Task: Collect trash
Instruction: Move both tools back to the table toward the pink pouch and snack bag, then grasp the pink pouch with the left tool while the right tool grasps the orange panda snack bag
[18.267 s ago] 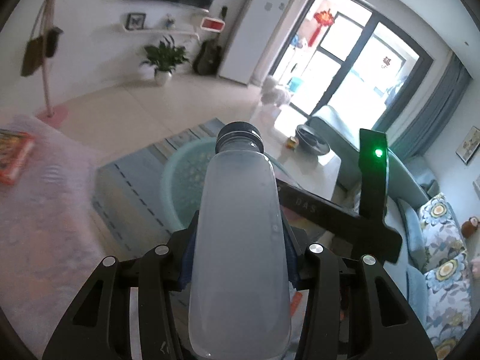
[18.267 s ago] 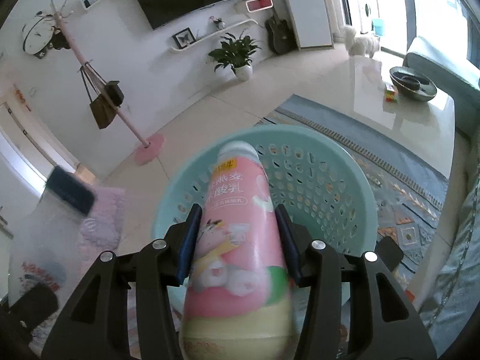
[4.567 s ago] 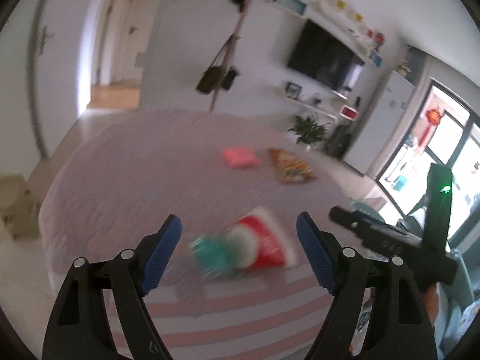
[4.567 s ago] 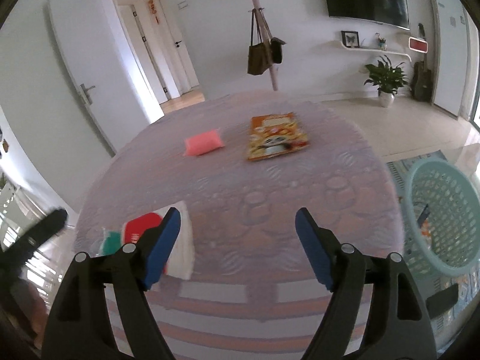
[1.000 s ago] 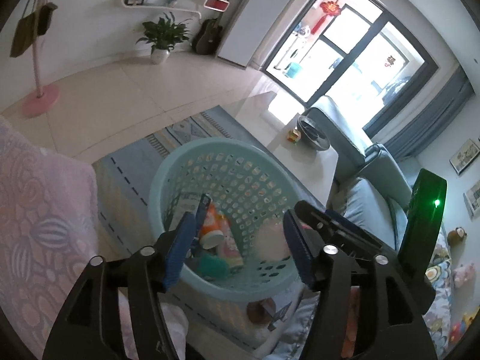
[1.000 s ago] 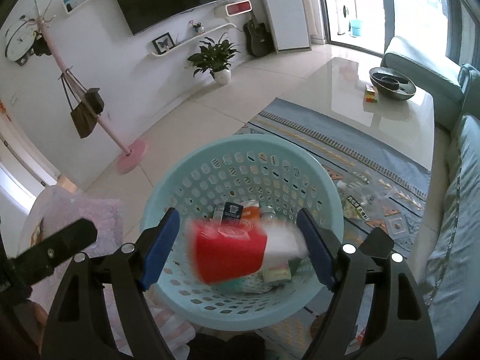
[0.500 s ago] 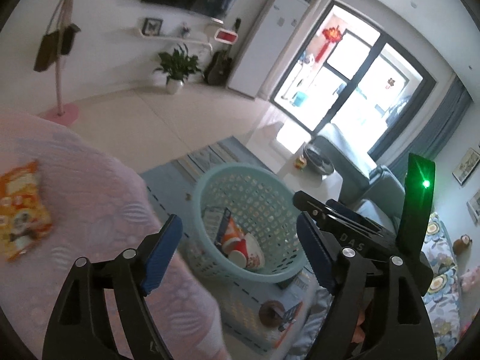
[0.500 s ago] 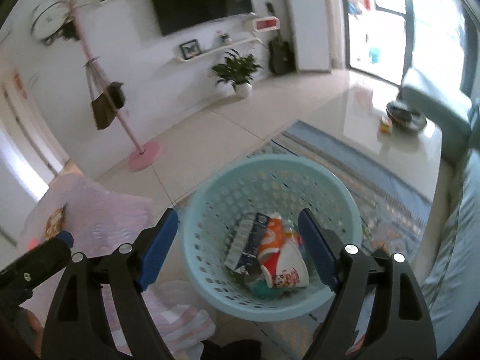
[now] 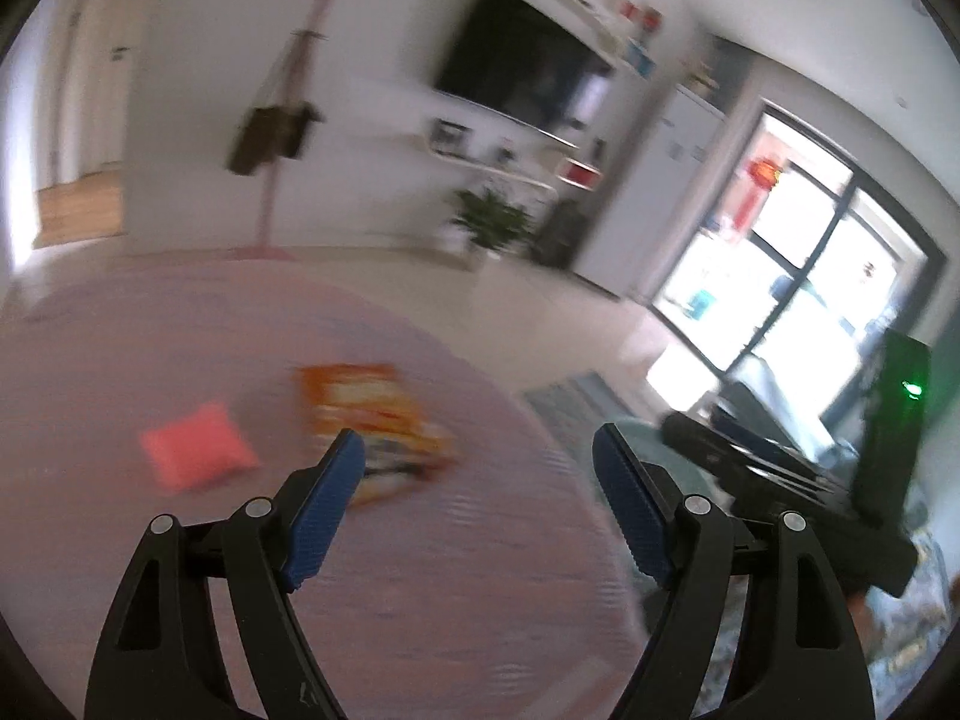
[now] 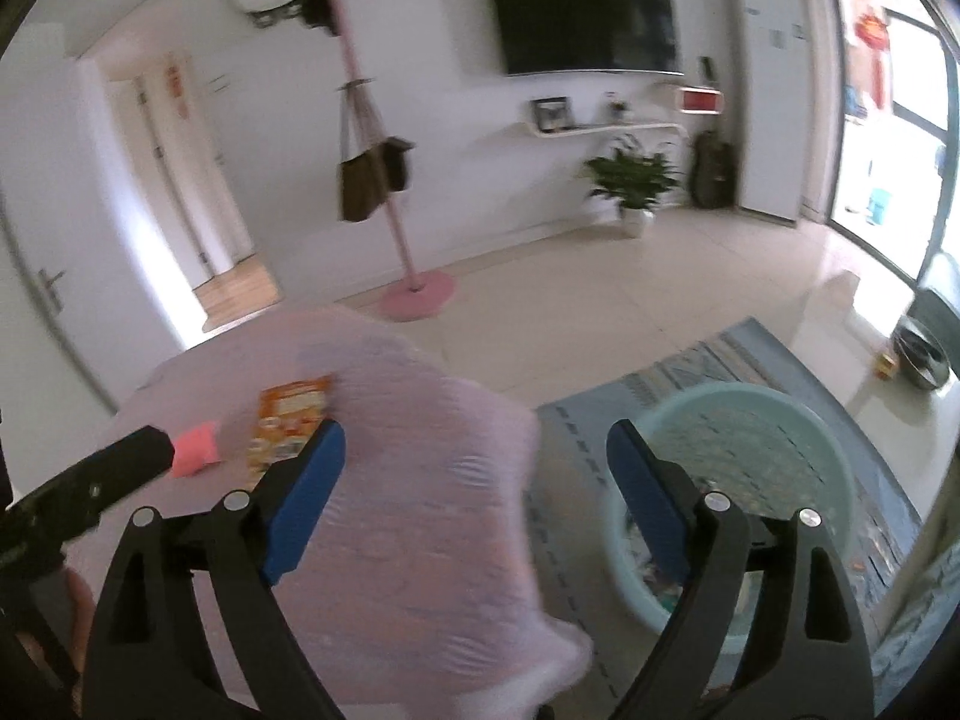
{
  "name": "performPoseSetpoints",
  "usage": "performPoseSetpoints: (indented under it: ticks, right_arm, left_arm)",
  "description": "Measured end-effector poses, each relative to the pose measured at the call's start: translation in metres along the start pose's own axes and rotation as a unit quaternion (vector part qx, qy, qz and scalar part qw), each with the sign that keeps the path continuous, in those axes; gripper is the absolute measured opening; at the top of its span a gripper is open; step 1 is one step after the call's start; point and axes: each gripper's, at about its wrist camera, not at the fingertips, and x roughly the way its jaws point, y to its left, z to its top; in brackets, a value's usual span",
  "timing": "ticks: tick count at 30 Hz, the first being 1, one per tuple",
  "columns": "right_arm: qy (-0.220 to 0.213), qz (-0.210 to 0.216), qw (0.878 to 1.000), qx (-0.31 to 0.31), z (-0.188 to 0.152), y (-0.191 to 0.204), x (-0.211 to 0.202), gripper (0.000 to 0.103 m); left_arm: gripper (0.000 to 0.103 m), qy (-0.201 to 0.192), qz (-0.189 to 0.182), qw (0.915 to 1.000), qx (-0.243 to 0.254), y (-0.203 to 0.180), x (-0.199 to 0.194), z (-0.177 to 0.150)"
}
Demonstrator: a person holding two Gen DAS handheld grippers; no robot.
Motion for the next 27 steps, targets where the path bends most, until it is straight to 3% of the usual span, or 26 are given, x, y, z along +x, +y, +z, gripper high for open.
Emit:
performPoseSetpoints:
  ticks: [3,7,12,18,23,27]
  right_arm:
    - [0.02,0.029,0.999,-0.021,0.005,0.03,0.016,0.085]
    - [0.047,0.06,0.996,-0.038,0.004,0.058,0.042,0.085]
    - [0.101,0.096,0.99,-0.021,0.0,0.075,0.086,0.085]
    - [0.127,0.083,0.988,-0.021,0.0,0.083,0.118,0.085]
    - [0.144,0.084,0.986,-0.027,0.002,0.097,0.137,0.085]
    - [0.153,0.086,0.984,-0.031,0.002,0.107,0.148,0.085]
  left_arm:
    - [0.077,-0.005,0.073,0.9972,-0.014,0.033,-0.004,0.004]
    - [0.077,0.021,0.124,0.9912,-0.043,0.074,0.013,0.006]
    - [0.076,0.055,0.125,0.9883,-0.066,0.101,0.043,0.006]
    - [0.076,0.065,0.14,0.986,-0.064,0.11,0.062,0.007]
    - [0.059,0.056,0.173,0.9829,-0.031,0.107,0.064,0.006]
    - [0.051,0.034,0.138,0.9871,-0.074,0.121,0.052,0.007]
